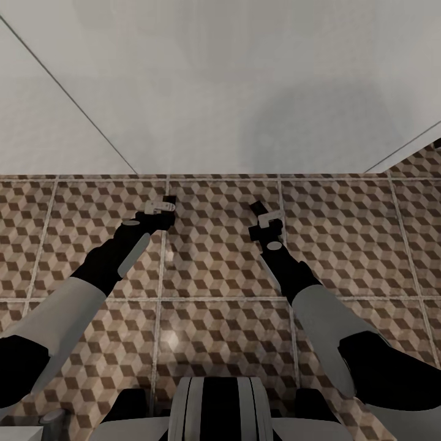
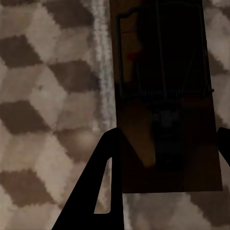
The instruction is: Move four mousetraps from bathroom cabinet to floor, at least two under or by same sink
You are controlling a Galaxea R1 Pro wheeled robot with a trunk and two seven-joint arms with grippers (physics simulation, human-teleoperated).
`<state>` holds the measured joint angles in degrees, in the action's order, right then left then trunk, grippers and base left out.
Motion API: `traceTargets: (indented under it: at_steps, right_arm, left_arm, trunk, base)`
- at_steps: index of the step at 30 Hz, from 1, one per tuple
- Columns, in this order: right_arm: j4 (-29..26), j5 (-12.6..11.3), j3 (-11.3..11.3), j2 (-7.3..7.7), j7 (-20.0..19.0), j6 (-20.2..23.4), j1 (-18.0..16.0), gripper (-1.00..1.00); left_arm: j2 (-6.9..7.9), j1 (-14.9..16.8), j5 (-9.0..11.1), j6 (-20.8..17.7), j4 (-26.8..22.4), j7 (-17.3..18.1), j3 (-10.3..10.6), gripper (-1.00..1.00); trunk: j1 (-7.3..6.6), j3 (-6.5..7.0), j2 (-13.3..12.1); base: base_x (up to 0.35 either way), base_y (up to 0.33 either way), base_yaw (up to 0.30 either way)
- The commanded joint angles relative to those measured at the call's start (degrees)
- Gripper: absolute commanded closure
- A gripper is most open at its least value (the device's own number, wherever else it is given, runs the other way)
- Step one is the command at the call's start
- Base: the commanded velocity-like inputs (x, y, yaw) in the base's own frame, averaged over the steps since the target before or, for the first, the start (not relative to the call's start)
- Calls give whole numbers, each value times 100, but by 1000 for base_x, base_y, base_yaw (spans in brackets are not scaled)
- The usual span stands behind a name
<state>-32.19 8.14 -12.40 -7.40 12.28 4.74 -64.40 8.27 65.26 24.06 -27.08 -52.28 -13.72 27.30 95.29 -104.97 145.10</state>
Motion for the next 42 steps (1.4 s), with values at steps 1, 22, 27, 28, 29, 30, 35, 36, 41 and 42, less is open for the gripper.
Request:
traceTargets:
  at_steps: [1,22,27,28,29,30,35,36,41,42]
  right_arm:
    - [-5,48,-24,1,38,46,-2,100]
    - [-65,49,-25,-3,38,36,-2,-100]
    - [-75,48,-26,1,38,33,-2,-100]
    - [-75,48,-26,1,38,34,-2,-100]
    - [-76,48,-26,1,38,32,-2,-100]
    - [-76,48,-26,1,38,31,-2,-100]
    - [-77,48,-26,2,38,28,-2,-100]
    - [-77,48,-26,2,38,28,-2,-100]
    - [-77,54,-26,2,38,-45,-2,-100]
    - [-77,53,-26,2,38,-55,-2,-100]
  left_arm:
    - [8,4,55,-16,-10,-60,29,100]
    - [8,4,55,-16,-10,-60,29,100]
    - [8,4,55,-16,-10,-60,30,100]
    - [8,4,55,-16,-10,-60,30,100]
    - [8,4,55,-16,-10,-60,30,100]
    - [8,4,55,-16,-10,-60,30,100]
    - [8,4,55,-16,-10,-60,30,100]
    - [8,4,55,-16,-10,-60,30,100]
    - [8,4,55,-16,-10,-60,30,100]
    - [8,4,55,-16,-10,-60,30,100]
  trunk:
    - [-1,-3,1]
    - [-1,-3,1]
    - [-1,-3,1]
    - [-1,-3,1]
    - [-1,-3,1]
    - [-1,-3,1]
    - [-1,-3,1]
    - [-1,-3,1]
    - [-1,-3,1]
    - [-1,-3,1]
  base:
    - [0,0,0]
    - [0,0,0]
    - [0,0,0]
    - [0,0,0]
    - [0,0,0]
    - [0,0,0]
    - [0,0,0]
    - [0,0,0]
    - [0,0,0]
    - [0,0,0]
